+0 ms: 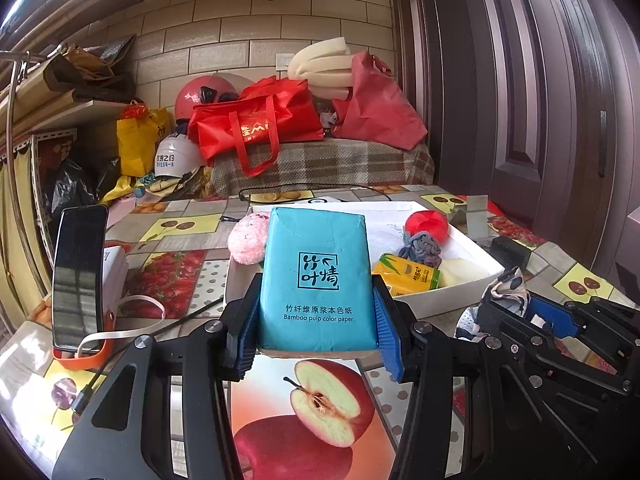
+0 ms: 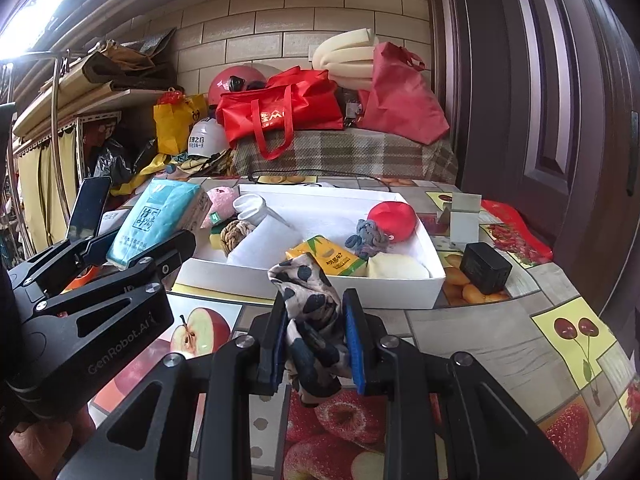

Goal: Organize soft objects
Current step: 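Carry the blue tissue pack over the box with left tool while right tool carries cloth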

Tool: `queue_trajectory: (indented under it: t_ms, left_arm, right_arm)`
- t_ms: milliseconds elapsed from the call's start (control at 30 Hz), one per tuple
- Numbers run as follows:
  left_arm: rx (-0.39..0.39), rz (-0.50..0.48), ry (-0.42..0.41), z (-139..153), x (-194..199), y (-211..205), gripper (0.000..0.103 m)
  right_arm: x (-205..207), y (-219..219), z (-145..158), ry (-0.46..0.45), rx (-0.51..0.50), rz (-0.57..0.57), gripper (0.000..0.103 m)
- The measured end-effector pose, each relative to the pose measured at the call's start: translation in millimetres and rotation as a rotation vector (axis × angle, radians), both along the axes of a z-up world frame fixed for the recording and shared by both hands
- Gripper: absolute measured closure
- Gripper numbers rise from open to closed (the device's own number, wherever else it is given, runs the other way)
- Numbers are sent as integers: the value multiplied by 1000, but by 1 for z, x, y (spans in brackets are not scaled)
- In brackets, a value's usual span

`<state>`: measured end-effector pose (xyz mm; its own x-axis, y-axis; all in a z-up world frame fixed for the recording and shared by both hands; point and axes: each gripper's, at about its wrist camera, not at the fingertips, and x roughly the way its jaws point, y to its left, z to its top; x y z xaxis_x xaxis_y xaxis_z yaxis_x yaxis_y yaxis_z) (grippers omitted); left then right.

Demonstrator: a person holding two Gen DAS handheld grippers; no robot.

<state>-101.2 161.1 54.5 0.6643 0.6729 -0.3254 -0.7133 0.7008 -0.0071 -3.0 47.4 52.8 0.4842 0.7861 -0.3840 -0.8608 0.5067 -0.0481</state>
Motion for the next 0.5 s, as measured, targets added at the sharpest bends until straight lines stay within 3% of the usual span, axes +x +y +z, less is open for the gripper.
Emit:
queue_trajectory:
  t_ms: [500]
  left_arm:
    - [0, 26, -12, 1, 12, 20, 53]
  right_arm:
    - [17, 30, 2, 15, 12, -22, 77]
